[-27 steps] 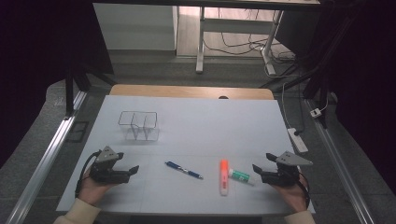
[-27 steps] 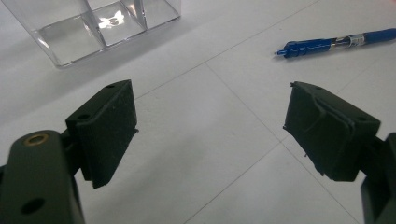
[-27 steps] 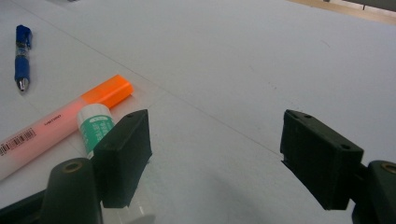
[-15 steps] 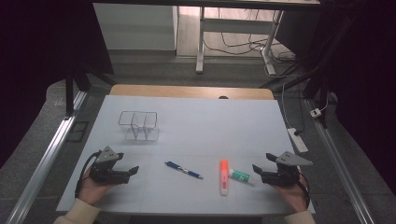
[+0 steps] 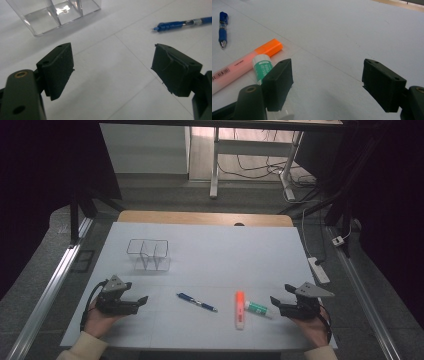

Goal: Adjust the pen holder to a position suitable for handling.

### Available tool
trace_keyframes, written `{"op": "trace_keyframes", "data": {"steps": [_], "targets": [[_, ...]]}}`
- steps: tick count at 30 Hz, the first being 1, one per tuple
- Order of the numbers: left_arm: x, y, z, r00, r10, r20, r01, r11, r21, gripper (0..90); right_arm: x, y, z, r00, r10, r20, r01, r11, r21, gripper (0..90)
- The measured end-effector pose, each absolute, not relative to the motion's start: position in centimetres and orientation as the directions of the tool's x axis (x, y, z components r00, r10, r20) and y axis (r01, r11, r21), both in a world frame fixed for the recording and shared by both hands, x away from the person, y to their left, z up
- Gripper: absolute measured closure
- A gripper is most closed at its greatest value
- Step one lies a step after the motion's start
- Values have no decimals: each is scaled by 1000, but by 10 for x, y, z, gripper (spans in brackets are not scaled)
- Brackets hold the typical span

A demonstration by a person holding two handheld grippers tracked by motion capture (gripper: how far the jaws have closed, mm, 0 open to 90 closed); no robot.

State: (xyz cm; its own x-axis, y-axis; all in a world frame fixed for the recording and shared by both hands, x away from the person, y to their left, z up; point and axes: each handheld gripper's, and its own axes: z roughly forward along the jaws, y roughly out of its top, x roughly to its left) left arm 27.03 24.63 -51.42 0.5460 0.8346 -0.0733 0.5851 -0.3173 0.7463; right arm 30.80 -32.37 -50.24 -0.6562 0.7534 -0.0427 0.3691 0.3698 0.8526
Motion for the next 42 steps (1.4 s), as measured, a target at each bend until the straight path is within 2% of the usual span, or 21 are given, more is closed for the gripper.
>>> {"op": "trace_keyframes", "data": {"steps": [22,34,36,40,42], "targets": [[317,280,-487,435,899,-57,616,-251,747,231,309,-324,-503,-657,753,-38,372,367,853,243],[346,305,-490,382,923,-50,646,-228,728,355,310,-323,-503,-657,753,-42,376,375,847,243],[351,307,-492,374,926,-48,661,-230,714,419,310,-323,-503,-656,754,-41,375,372,849,243],[355,316,-492,349,935,-57,677,-209,706,480,310,-324,-502,-655,755,-44,372,372,851,243],[360,319,-492,343,937,-68,683,-199,703,547,310,-325,-503,-653,756,-39,371,365,854,243]]}}
